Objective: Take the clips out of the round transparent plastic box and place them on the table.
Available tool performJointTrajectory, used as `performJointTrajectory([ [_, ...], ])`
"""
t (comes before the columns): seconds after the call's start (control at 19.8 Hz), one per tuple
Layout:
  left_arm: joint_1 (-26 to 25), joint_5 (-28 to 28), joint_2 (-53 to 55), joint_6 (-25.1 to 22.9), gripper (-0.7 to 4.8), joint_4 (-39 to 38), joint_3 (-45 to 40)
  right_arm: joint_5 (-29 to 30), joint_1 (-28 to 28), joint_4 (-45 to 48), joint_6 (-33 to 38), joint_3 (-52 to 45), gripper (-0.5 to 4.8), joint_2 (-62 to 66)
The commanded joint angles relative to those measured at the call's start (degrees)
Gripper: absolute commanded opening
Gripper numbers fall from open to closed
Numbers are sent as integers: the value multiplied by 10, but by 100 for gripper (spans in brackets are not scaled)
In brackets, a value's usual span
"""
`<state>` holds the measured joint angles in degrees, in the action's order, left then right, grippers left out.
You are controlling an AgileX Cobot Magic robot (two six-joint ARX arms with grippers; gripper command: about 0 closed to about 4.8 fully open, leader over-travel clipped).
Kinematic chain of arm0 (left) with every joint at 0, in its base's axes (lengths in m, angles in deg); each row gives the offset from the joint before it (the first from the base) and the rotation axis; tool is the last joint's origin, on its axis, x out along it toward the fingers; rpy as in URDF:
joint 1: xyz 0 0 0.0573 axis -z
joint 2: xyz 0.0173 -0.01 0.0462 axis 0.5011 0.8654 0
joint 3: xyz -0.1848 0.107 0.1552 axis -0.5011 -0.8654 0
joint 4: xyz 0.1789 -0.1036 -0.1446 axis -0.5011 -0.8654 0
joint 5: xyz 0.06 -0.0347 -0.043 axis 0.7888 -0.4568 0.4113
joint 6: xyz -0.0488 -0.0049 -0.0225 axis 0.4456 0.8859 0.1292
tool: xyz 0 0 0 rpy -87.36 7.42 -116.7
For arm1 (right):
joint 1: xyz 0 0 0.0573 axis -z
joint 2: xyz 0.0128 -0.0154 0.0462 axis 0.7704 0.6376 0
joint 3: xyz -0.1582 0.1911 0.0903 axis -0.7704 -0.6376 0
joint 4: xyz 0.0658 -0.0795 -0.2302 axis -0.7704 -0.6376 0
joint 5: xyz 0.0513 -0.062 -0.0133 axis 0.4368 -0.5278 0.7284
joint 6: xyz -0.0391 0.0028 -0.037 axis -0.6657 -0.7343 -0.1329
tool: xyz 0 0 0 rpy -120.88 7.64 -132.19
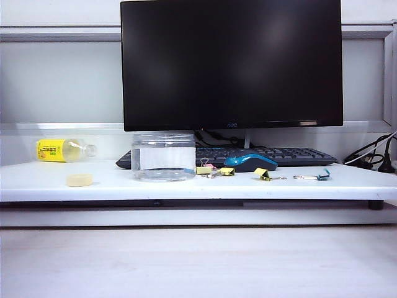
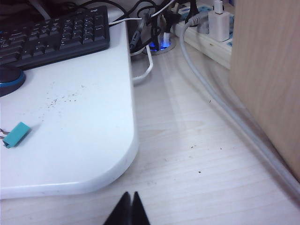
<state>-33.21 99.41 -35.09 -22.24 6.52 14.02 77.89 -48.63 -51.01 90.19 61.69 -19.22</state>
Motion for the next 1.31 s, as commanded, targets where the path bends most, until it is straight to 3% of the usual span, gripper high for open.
performJointTrajectory([
  [0.05,1,-1,0,0,52,-8,-2,-3,-1,-5,2,1,-6,0],
  [0.4,1,-126,0,0,52,-19,-3,-2,-16,-5,2,1,-6,0],
  [0.55,1,-140,0,0,52,-21,-2,-2,-37,-5,1,1,-6,0],
  [1.31,1,-139,0,0,52,-21,-2,-4,-35,-5,1,1,-6,0],
])
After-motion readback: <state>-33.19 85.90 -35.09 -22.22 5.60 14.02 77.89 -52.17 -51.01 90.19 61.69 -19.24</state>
